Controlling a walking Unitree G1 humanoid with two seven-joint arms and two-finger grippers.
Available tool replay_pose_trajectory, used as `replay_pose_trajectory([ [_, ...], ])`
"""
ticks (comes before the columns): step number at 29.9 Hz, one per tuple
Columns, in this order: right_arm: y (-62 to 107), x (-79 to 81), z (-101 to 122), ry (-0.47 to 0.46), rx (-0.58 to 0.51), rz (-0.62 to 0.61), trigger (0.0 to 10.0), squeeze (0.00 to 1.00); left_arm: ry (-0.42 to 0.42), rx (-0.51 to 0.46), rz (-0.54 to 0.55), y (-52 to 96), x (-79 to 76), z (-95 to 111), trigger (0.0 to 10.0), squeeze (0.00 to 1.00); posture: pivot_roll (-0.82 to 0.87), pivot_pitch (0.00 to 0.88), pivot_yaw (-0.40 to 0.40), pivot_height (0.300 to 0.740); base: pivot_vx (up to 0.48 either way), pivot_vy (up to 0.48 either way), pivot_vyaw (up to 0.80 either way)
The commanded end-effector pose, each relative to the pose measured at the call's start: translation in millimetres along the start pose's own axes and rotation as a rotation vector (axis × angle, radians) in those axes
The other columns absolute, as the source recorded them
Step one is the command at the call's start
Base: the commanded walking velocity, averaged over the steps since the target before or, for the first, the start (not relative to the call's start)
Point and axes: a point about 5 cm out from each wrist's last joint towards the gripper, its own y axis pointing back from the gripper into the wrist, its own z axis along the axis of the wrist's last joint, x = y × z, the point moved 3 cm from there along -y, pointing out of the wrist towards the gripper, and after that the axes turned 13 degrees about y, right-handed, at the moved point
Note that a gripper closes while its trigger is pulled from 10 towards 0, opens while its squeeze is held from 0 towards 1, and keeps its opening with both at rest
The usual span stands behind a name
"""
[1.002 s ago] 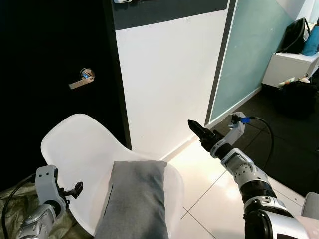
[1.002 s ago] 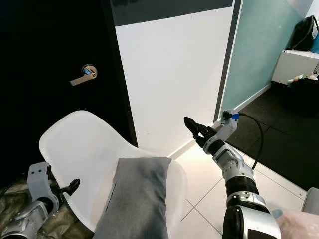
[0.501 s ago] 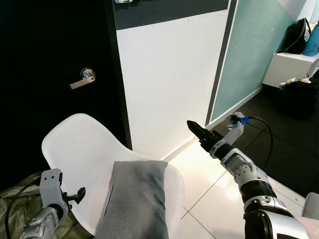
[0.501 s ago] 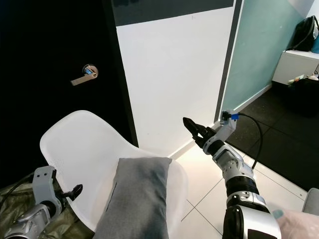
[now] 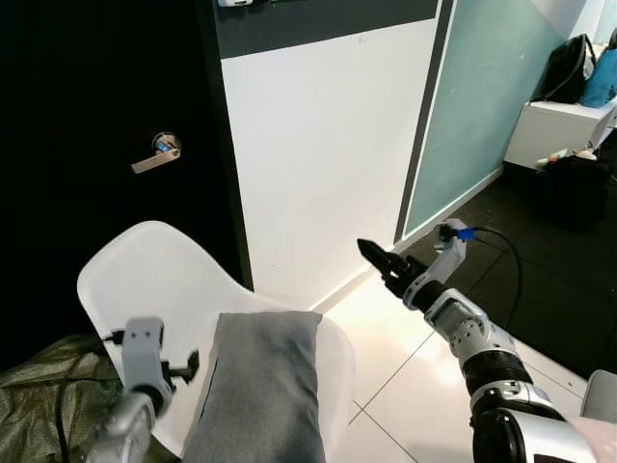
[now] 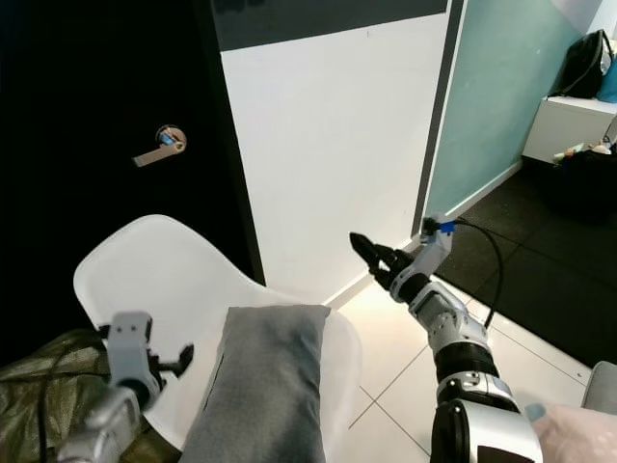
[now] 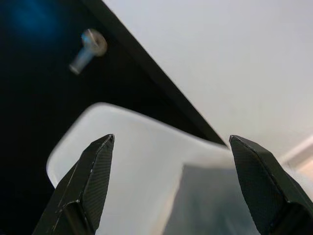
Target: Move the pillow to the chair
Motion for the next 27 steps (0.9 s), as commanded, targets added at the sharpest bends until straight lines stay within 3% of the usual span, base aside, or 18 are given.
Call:
replay_pose_trajectory([
  [1,5.1,-5.9,-16,0.011,0.057,-0.039,10.0,0.0,-0.013,0.025,0.026,2.3,3.8,-10,10.0,0.0,-0.19,0.0,-0.008,0.74,0.0,0.0,0.0],
  [5,21.4,-23.3,-44,0.034,0.148,-0.15,10.0,0.0,-0.022,0.057,0.074,2.9,8.2,-16,10.0,0.0,-0.18,0.0,-0.001,0.74,-0.166,0.0,0.0],
  [10,29.6,-29.1,-61,0.057,0.214,-0.205,10.0,0.0,-0.023,0.058,0.088,1.6,8.6,-16,10.0,0.0,-0.18,0.0,-0.002,0.74,-0.359,0.0,0.0],
  [17,55.2,-39.9,-110,0.172,0.46,-0.329,10.0,0.0,-0.005,0.064,0.119,-1.3,13.3,-16,10.0,0.0,-0.17,0.0,-0.009,0.74,-0.366,0.0,0.0],
  [27,72.4,-55.3,-117,0.224,0.508,-0.432,10.0,0.0,0.0,0.073,0.135,0.5,19.5,-19,10.0,0.0,-0.17,0.0,0.003,0.74,-0.366,0.0,0.0],
])
